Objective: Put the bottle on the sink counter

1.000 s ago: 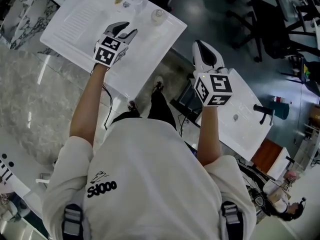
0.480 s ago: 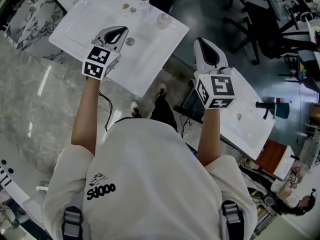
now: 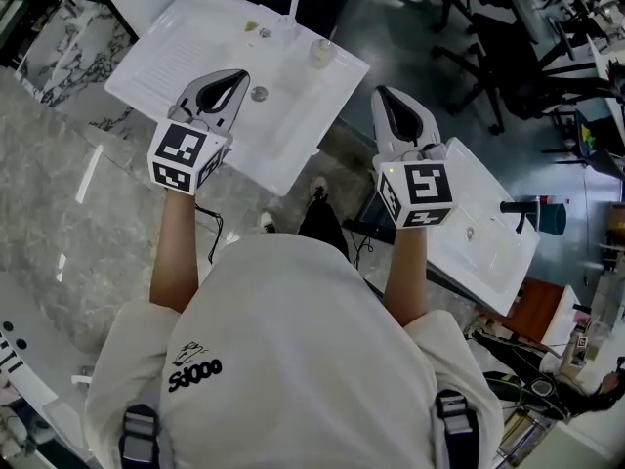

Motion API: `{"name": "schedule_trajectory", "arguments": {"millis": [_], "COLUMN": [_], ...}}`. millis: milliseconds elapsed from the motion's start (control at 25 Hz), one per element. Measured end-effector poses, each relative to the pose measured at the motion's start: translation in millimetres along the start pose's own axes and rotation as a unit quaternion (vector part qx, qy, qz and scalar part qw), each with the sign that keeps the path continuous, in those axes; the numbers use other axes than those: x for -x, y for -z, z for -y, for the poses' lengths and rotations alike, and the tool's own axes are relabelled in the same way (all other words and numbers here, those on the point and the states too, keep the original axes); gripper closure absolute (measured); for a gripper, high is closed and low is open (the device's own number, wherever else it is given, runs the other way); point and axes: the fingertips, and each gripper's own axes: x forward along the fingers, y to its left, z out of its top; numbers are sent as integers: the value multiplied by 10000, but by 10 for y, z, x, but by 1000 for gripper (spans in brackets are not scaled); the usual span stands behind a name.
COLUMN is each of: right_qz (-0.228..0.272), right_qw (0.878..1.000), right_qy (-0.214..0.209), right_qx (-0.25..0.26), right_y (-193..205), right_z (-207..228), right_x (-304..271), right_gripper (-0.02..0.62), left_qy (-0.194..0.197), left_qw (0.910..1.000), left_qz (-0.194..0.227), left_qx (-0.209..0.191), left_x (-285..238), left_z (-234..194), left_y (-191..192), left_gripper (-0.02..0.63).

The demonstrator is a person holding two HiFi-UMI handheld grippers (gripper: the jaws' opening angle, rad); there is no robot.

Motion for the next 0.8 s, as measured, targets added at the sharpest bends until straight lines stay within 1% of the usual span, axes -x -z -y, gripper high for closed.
{"name": "schedule_trajectory", "arguments": {"millis": [120,240,360,560,800], "right_qz": [40,125,191,199,113], "right_qw": [9999,9998,9998,9998,9999], "right_qy": [-71,-43,22,69,61], "right_qx": [94,130,111,36,78], "right_y": [-70,-155,-216,-221,-158], "right_z": [-71,-87,-96,-116,-151], "right_x": [9,51,86,135,123], "right_gripper": [584,586,586,586,586], "left_qy": [24,40,8,83,92], "left_qw": [9998,9992,9985,9979,9983], "left_qz": [188,382,475,608,525], "left_qx": [74,-95,-275,-223,-251], "left_x": [93,171,246,298,281], "left_z": [25,95,148,197,231], "left_y": [-146,-323,-415,-468,-388], "left_gripper": [600,600,600,600,600]}}
